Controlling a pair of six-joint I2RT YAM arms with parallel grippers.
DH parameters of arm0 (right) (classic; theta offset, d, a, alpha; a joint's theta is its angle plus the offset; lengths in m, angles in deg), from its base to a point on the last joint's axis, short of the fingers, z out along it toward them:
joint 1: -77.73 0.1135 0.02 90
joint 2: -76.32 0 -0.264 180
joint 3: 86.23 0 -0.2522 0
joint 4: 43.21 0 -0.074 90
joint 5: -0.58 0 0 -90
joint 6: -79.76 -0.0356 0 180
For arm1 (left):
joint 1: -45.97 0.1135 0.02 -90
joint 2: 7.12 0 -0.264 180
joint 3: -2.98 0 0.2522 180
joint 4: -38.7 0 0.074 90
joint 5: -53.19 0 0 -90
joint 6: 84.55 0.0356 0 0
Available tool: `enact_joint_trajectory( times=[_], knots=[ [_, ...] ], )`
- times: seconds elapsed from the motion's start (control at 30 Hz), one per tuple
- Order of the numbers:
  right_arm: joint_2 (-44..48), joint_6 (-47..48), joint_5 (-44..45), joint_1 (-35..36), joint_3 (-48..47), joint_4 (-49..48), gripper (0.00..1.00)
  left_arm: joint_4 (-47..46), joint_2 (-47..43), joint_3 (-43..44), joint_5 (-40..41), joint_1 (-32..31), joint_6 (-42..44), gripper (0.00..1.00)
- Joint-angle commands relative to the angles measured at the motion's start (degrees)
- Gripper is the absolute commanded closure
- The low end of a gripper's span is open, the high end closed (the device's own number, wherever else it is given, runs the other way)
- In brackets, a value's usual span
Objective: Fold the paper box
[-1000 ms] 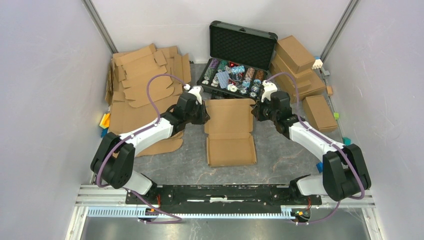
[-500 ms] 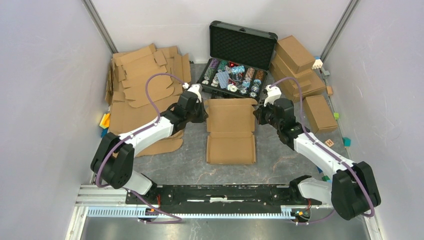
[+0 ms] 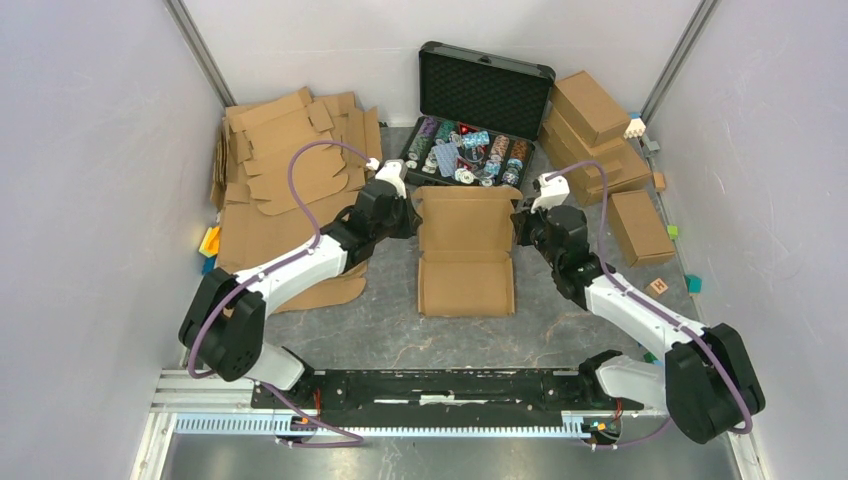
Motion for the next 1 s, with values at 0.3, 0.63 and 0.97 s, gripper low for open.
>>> enact_joint_trajectory(
  times=[0.3, 0.63, 0.97],
  knots=[
    [2.82, 2.33, 8.29, 4.05, 10.38, -26.59, 1.0, -21.35, 0.92, -3.8, 1.77, -3.03, 5.33, 0.98],
    [5.51, 4.3, 16.14, 10.08, 18.21, -30.89, 1.0, -28.8, -1.87, -14.07, 8.46, -9.79, 4.57, 0.98],
    [10.27, 4.53, 19.47, 14.23, 23.21, -30.42, 1.0, -29.27, -5.39, -18.39, 11.78, -14.54, 1.35, 0.98]
  ],
)
